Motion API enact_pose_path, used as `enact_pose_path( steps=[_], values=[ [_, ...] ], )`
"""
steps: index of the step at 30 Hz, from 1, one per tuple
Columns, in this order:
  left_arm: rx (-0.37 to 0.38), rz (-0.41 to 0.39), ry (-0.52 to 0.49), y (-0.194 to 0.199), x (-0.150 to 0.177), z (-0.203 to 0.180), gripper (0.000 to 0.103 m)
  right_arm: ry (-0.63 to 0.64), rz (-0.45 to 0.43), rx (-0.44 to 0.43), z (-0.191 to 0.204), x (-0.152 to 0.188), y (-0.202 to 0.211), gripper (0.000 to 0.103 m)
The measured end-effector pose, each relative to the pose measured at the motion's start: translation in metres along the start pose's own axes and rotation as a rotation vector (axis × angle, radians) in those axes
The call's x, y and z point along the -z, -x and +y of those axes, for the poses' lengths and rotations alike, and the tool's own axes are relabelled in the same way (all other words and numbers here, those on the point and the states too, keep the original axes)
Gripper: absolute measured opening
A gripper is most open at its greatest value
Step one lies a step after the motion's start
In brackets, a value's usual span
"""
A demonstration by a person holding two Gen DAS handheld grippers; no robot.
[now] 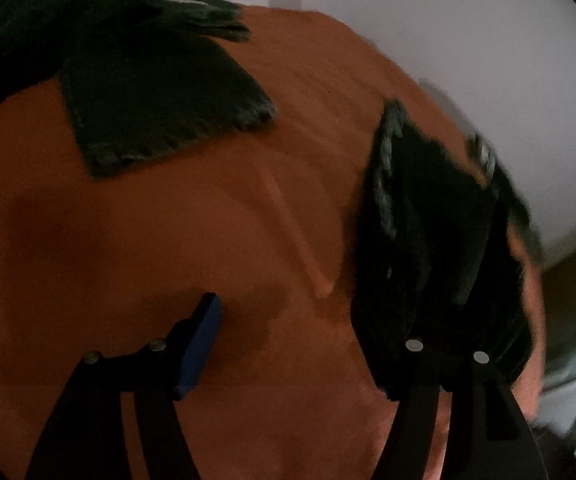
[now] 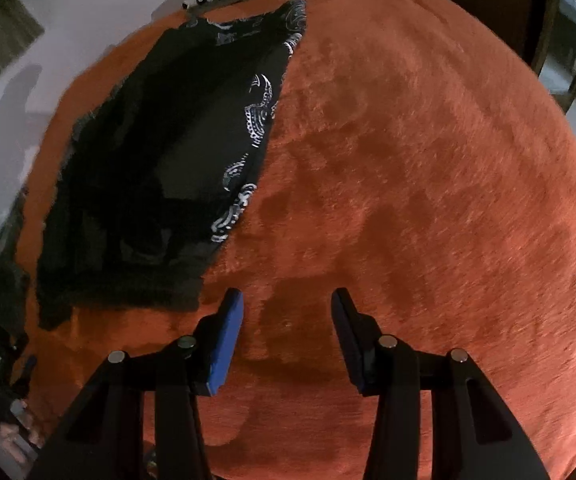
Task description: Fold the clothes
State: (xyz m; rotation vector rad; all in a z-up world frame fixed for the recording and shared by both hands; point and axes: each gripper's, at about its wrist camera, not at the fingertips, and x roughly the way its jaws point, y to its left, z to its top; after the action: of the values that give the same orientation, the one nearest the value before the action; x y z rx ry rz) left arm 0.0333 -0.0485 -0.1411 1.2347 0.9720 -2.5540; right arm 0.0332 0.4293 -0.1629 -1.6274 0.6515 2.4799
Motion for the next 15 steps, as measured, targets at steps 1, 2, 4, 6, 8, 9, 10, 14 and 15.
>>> enact_pose_path(
  steps=[1, 2, 4, 6, 8, 9, 10, 14, 15],
  values=[
    [0.038, -0.009, 0.019, 0.003, -0.005, 0.000, 0.068, -0.014, 0.005, -0.025, 0.000, 0.001, -0.001, 0.045],
    [0.086, -0.011, 0.020, 0.004, -0.010, -0.005, 0.068, -0.026, 0.010, -0.048, 0.000, 0.001, -0.002, 0.045],
    [0.178, 0.013, -0.008, 0.000, -0.017, -0.017, 0.069, -0.061, 0.025, -0.096, -0.001, 0.003, -0.005, 0.046],
    [0.265, 0.049, -0.045, -0.007, -0.020, -0.029, 0.069, -0.104, 0.037, -0.137, -0.005, 0.005, -0.007, 0.053],
    [0.296, 0.065, -0.054, -0.014, -0.021, -0.036, 0.070, -0.150, 0.047, -0.176, -0.011, 0.007, -0.010, 0.055],
    [0.313, 0.081, -0.047, -0.020, -0.022, -0.038, 0.070, -0.168, 0.052, -0.193, -0.013, 0.008, -0.011, 0.055],
    [0.330, 0.105, -0.041, -0.027, -0.021, -0.039, 0.070, -0.179, 0.056, -0.205, -0.014, 0.009, -0.012, 0.055],
    [0.317, 0.145, -0.028, -0.048, -0.010, -0.040, 0.069, -0.176, 0.069, -0.171, -0.011, 0.007, -0.014, 0.055],
    [0.317, 0.146, -0.024, -0.050, -0.008, -0.040, 0.069, -0.157, 0.060, -0.157, -0.006, 0.007, -0.011, 0.055]
  ],
)
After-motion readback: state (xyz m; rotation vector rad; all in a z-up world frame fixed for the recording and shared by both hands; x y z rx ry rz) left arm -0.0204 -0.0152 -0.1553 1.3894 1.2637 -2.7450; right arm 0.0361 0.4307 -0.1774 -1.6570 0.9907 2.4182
